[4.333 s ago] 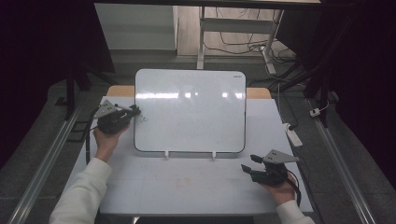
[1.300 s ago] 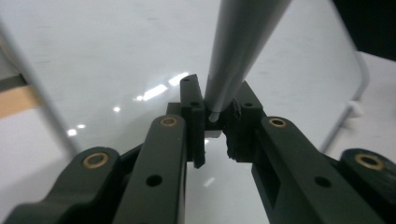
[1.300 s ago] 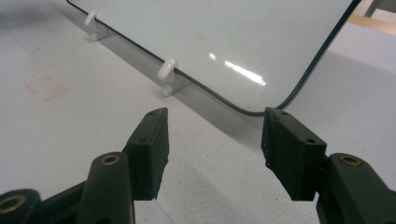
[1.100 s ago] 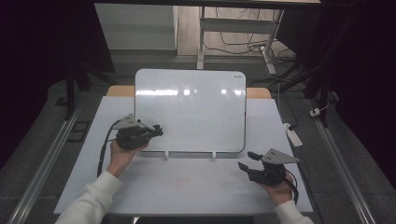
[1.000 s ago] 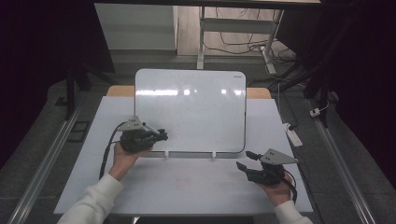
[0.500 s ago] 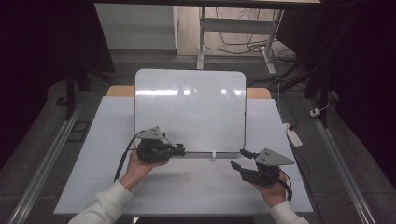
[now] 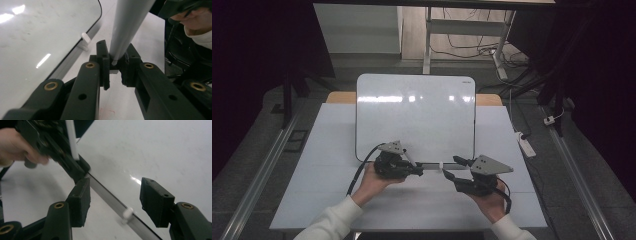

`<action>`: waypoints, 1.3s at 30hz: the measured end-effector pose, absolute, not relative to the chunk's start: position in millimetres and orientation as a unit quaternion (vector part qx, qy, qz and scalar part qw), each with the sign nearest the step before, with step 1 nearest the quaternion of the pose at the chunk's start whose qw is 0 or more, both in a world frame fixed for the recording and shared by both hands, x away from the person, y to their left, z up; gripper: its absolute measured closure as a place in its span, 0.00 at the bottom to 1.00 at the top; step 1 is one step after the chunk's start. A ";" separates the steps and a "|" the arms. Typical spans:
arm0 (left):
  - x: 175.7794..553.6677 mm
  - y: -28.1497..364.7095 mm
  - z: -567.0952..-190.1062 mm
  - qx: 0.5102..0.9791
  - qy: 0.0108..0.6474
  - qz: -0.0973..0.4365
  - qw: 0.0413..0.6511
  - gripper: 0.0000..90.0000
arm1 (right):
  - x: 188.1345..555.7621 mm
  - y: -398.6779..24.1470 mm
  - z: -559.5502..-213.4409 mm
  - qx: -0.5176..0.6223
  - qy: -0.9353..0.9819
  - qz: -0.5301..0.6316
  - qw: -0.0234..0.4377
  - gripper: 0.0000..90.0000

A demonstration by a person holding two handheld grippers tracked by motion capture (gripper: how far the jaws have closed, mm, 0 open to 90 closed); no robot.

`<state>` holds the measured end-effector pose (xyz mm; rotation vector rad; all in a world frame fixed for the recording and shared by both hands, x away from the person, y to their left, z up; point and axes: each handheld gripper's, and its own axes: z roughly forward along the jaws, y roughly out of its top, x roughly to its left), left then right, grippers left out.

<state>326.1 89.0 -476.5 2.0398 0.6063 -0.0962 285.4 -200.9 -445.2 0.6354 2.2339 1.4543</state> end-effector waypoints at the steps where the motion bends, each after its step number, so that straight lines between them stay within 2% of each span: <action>1: 326.3 87.6 -477.1 0.838 0.248 -0.041 0.484 0.87 | 286.3 -194.5 -443.9 0.223 0.800 0.521 0.198 0.47; 12: 329.5 74.0 -479.8 0.841 0.245 -0.058 0.479 0.87 | 295.2 -143.5 -436.0 0.209 0.808 0.521 0.179 0.49; 22: 330.2 64.8 -481.4 0.845 0.242 -0.060 0.474 0.87 | 297.2 -128.2 -436.3 0.210 0.810 0.520 0.173 0.71; 27: 330.5 61.3 -481.7 0.846 0.242 -0.059 0.472 0.87 | 295.1 -123.4 -436.9 0.210 0.811 0.510 0.194 0.89; 33: 329.8 61.1 -480.3 0.841 0.245 -0.047 0.480 0.85 | 292.2 -121.9 -435.5 0.208 0.808 0.509 0.210 0.90; 34: 329.3 61.2 -479.9 0.840 0.245 -0.042 0.483 0.84 | 291.7 -122.2 -434.8 0.208 0.807 0.510 0.213 0.90; 35: 328.9 61.2 -479.4 0.838 0.248 -0.036 0.484 0.79 | 291.6 -122.7 -434.0 0.208 0.805 0.512 0.215 0.90; 39: 323.8 64.6 -475.2 0.832 0.259 -0.007 0.490 0.54 | 292.2 -129.1 -428.0 0.212 0.793 0.523 0.228 0.90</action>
